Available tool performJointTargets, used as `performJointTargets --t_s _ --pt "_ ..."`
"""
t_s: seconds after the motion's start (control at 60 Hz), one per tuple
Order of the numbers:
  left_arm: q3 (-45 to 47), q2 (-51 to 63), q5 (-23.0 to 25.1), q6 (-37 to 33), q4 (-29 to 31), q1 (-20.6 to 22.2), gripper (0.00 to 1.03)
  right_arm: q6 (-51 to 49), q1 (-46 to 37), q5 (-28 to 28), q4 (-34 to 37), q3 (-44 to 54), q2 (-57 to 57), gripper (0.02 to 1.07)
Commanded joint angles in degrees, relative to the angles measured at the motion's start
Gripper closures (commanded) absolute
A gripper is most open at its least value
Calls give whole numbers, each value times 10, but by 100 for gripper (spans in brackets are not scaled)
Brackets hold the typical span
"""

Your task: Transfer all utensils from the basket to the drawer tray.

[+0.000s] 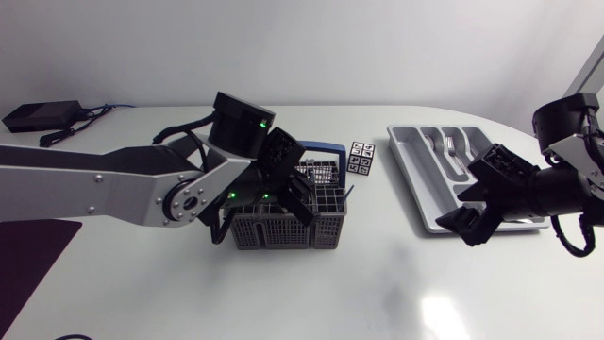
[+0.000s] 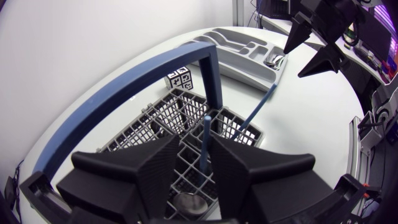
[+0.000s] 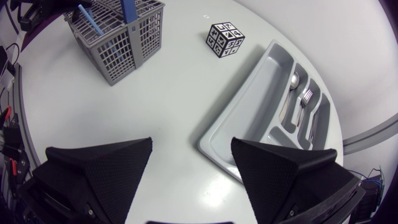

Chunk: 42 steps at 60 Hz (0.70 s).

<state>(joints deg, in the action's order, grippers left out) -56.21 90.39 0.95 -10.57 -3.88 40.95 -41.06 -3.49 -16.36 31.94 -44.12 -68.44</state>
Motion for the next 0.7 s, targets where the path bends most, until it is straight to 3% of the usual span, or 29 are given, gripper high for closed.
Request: performJointTargets --t_s 0.0,0.067,0.683 --pt "15 10 -5 -8 -10 3 93 16 8 5 0 13 8 15" --pt "18 1 -5 -8 -12 2 99 20 13 5 0 13 10 15" --pt "-2 -170 -1 -9 32 5 99 70 121 45 19 3 67 15"
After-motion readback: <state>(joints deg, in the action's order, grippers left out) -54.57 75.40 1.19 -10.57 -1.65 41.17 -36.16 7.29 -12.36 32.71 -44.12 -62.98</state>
